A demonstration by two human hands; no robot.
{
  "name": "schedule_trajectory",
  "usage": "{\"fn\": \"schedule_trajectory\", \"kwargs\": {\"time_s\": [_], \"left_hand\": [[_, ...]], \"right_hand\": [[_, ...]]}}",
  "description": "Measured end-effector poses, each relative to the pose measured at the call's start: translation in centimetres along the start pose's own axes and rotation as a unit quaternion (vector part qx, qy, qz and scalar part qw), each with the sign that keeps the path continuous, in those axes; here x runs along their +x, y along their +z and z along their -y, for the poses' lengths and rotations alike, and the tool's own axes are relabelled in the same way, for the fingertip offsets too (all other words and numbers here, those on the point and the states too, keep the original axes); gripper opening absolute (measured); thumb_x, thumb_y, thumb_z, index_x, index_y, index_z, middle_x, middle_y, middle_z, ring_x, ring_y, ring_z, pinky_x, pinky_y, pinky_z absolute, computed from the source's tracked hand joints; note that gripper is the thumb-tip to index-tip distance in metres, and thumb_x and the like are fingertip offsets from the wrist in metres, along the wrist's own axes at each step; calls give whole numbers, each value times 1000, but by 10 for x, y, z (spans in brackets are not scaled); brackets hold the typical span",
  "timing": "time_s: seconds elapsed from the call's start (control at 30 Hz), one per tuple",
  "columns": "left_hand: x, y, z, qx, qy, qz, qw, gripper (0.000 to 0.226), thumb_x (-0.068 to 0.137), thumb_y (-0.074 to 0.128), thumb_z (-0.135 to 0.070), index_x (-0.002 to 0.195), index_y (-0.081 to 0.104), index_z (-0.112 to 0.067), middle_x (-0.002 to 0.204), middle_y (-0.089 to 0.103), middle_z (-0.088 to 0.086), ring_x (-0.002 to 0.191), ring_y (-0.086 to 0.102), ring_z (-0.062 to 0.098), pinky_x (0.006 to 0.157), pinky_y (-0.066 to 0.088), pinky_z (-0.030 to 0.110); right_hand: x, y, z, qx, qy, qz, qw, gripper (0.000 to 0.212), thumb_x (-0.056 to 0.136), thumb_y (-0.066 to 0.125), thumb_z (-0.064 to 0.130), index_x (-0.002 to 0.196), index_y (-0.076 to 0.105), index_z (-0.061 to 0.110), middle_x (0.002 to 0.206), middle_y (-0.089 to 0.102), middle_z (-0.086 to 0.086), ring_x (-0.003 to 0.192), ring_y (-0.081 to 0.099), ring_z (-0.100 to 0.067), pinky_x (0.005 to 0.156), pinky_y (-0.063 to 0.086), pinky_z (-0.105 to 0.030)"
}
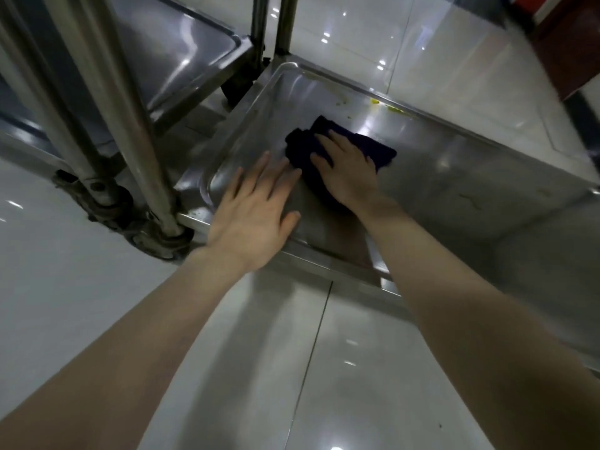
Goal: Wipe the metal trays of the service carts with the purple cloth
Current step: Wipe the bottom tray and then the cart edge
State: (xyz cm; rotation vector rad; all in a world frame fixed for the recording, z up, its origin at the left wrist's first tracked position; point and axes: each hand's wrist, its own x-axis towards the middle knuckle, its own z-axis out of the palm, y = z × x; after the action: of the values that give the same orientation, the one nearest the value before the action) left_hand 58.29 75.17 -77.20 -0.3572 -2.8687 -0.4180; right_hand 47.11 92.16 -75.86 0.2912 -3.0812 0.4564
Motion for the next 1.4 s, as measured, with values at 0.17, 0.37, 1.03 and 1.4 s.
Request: {"fn": "schedule_trajectory", "kwargs": {"time_s": [0.17,0.37,1.03,1.4], "left_hand": [[-2,-5,1,-16,38,24,999,60,95,37,-44,151,20,-26,158,25,3,148,9,24,118,14,48],[-1,-2,3,-18,42,19,999,60,95,34,-49,150,22,-29,157,25,2,148,11,24,117,18,51],[-4,-15,-13,81,74,66,992,51,96,38,-47,141,46,-23,150,40,6,145,22,30,115,19,52],[-18,-13,-104,31,28,80,996,72,86,17,-58,146,38,-23,155,31,3,145,21,25,115,21,43]], "right_hand": [[-138,-19,-14,2,-61,19,998,48,101,35,47,148,34,35,158,26,10,146,20,-15,117,18,-48],[-144,-22,-26,-14,-27,23,999,49,101,35,47,148,31,36,159,22,11,147,17,-14,117,15,-48],[-152,-32,-76,-27,3,28,999,50,100,28,52,149,23,42,160,16,15,148,11,-12,118,10,-50],[-120,-43,-115,2,-1,33,999,50,102,27,49,150,24,37,161,13,12,148,9,-14,118,7,-51]]}}
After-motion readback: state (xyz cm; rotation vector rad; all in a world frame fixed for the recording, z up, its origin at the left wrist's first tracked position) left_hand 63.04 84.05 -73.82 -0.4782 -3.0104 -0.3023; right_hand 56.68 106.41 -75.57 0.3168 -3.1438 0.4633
